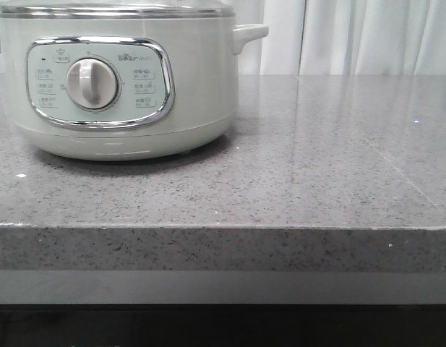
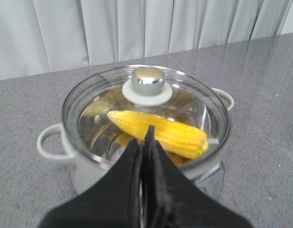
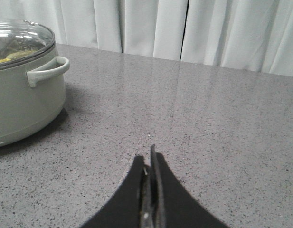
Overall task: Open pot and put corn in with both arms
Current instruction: 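Lower the glass lid back onto the pot with the left gripper, then release the lid knob and raise the left gripper away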
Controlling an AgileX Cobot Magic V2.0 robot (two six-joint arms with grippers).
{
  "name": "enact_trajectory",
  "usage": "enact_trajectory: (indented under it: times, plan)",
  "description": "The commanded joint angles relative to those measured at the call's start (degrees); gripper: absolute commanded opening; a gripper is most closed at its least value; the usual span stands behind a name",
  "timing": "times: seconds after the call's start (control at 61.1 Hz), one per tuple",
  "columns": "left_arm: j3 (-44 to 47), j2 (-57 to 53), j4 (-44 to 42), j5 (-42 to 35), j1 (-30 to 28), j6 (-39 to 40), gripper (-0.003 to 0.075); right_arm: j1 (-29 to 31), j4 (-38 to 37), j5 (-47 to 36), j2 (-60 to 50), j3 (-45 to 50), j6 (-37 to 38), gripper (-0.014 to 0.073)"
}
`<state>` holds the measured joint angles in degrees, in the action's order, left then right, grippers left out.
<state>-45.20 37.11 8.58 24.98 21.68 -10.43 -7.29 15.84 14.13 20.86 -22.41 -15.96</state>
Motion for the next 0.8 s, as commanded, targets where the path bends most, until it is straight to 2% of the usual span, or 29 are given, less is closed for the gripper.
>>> enact_trajectory:
  times: [0.0,0.245,0.393,0.786]
  plan:
    - [4.7,-6.7,0.6,-7.5,0.4,-0.1,-0.0018,0.3,0.1,-4.7,0.4,-1.6,-0.4,-0.0068]
    - [19.6,-25.7,0.6,-8.3,0.4,-0.1,-0.0018,0.3,0.1,-4.7,0.4,-1.6,-0.4,-0.0068]
    - [23.2,-33.3,0.6,-8.3,0.4,-0.1,-0.0018,0.3,0.1,-4.7,0.4,-1.6,-0.4,-0.0068]
    - [23.4,-35.1,0.6,-8.3,0.4,-0.1,-0.0018,0.3,0.1,-4.7,0.4,-1.6,-0.4,-0.0068]
